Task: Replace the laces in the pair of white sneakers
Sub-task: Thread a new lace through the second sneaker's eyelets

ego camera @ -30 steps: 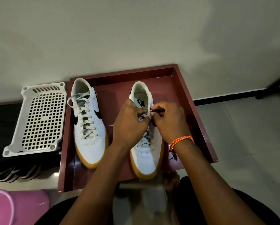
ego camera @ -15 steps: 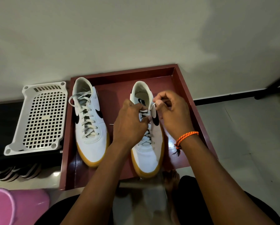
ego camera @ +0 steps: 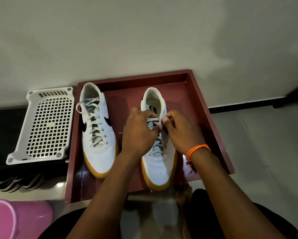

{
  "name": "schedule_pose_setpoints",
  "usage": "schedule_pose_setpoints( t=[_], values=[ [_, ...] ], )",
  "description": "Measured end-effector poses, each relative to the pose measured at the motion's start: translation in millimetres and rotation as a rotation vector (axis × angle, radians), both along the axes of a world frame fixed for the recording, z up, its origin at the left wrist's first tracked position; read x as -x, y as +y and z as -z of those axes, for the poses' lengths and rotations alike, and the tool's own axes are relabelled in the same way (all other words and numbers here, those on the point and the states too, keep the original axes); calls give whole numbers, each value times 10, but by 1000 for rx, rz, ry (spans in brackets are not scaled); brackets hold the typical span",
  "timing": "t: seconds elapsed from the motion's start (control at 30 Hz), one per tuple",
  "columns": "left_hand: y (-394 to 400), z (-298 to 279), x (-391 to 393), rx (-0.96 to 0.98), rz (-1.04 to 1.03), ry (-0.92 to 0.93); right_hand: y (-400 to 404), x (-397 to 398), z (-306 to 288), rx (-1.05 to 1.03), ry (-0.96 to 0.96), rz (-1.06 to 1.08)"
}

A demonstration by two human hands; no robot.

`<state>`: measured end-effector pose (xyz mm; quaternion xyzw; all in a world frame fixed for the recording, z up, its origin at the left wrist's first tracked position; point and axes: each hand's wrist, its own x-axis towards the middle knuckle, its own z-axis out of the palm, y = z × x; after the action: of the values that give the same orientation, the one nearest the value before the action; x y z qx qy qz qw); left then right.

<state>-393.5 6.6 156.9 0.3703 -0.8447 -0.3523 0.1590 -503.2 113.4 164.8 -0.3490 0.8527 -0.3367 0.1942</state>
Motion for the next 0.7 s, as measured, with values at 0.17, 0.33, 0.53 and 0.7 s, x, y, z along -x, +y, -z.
schedule_pose_setpoints(
  t=[0.17, 0.33, 0.53, 0.7],
  values=[
    [-13, 31, 2, 7, 11, -3, -68, -43, 32, 93, -42, 62],
    [-22, 38, -1, -18, 9, 6, -34, -18, -71, 186, -130, 84],
    [-15, 25, 6, -40, 5, 26, -9, 35, -160, 353, -241, 104],
    [-13, 28, -7, -44, 6, 26, -9, 96, -271, 602, -374, 251]
  ],
)
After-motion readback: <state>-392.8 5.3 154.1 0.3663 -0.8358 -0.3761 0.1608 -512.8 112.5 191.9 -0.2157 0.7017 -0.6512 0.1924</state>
